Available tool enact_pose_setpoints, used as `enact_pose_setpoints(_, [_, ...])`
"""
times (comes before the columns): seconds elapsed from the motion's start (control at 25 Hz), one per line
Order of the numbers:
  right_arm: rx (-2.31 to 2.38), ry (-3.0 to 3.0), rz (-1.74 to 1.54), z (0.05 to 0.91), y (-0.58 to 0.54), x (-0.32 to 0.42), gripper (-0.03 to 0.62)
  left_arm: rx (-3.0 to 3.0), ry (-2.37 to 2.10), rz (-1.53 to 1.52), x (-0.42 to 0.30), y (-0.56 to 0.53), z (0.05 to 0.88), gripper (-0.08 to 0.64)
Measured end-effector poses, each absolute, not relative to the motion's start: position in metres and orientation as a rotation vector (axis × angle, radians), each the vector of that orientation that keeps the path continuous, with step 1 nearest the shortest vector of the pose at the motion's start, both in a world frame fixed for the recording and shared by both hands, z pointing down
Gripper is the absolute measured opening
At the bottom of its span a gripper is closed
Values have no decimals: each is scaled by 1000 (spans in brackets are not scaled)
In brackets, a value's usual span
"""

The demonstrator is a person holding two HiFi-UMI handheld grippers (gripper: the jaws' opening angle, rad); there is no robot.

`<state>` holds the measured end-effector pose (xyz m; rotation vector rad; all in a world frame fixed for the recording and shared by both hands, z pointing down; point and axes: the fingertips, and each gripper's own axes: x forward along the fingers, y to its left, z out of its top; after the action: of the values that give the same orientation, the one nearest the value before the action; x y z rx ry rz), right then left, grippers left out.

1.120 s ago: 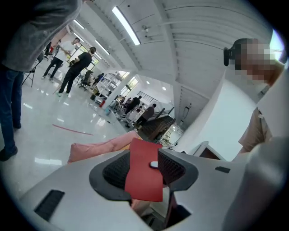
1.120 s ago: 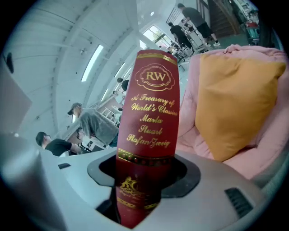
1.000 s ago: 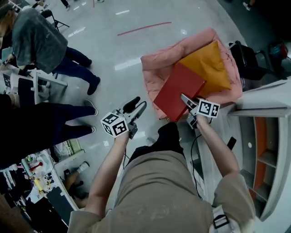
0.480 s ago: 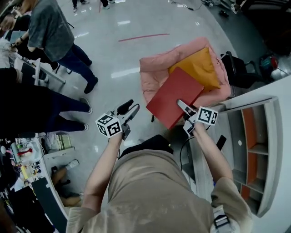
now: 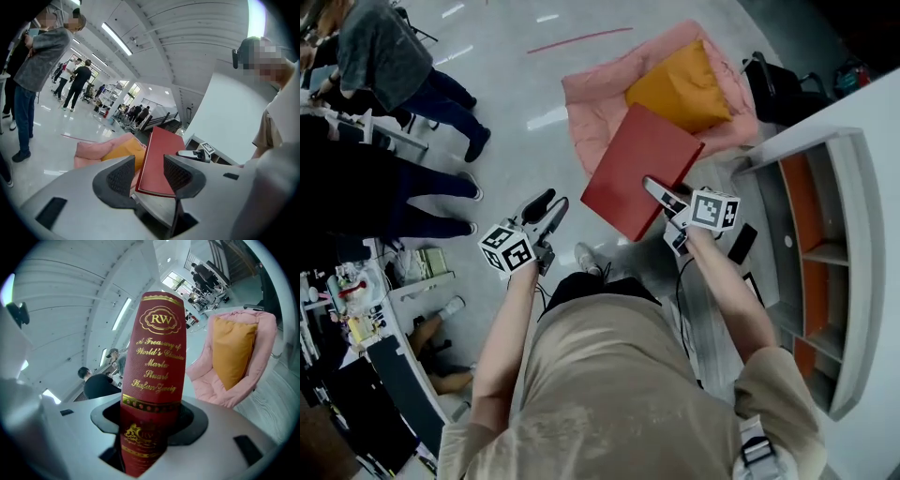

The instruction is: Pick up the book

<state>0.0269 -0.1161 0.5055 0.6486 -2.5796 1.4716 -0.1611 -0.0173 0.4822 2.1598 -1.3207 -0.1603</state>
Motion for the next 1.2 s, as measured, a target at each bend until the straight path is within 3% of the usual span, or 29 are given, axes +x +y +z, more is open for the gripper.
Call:
enact_pose_setpoints(0.4, [601, -2565, 1428, 531, -22, 144, 245, 2077, -1291, -105, -27, 72, 522, 183])
enact_pose_setpoints(1.2, [620, -2533, 1348, 515, 24, 141, 245, 2107, -1168, -6, -8, 120, 521, 183])
